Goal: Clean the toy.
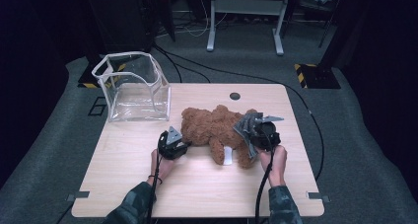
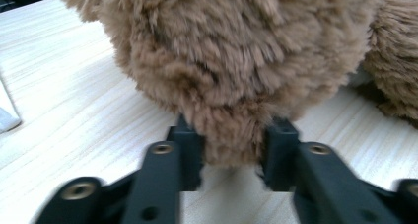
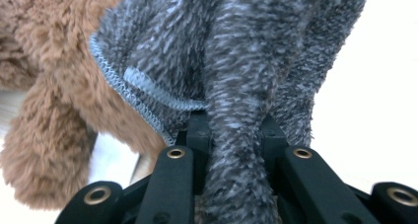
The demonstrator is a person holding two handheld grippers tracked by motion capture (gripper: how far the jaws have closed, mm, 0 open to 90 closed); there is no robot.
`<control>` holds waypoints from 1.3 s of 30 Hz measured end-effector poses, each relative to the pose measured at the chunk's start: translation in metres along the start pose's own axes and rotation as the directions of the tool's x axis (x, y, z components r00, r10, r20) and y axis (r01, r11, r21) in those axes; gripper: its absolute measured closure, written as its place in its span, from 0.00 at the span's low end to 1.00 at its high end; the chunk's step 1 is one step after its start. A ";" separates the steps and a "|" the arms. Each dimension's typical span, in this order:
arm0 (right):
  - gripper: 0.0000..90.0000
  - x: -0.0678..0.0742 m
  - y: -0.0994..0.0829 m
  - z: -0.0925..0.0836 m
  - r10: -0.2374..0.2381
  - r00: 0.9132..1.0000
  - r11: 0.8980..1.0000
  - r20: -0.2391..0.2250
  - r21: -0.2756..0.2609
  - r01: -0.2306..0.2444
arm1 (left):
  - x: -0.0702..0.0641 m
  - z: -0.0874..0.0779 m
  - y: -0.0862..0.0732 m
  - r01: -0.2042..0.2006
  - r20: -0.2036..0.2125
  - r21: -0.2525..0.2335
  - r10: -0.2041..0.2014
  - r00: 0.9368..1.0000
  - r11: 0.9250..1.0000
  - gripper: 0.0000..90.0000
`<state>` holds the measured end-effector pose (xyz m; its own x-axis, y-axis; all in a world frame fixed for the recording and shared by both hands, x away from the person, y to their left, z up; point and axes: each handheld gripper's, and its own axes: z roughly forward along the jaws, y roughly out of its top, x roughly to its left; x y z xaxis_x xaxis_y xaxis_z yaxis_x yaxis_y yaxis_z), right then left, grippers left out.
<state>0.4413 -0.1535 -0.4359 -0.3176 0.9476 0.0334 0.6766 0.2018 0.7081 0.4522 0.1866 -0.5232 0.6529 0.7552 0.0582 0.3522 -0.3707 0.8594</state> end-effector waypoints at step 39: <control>0.83 -0.062 -0.060 -0.046 0.102 0.990 0.995 0.102 -0.032 -0.099 | -0.105 0.007 0.026 0.061 0.097 0.117 -0.073 0.993 0.991 0.00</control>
<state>0.3894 -0.2359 -0.4482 -0.1777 0.9835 0.0337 0.6835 0.0987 0.7233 0.3976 0.0939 -0.5100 0.6877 0.7240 -0.0541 0.4672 -0.3843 0.7963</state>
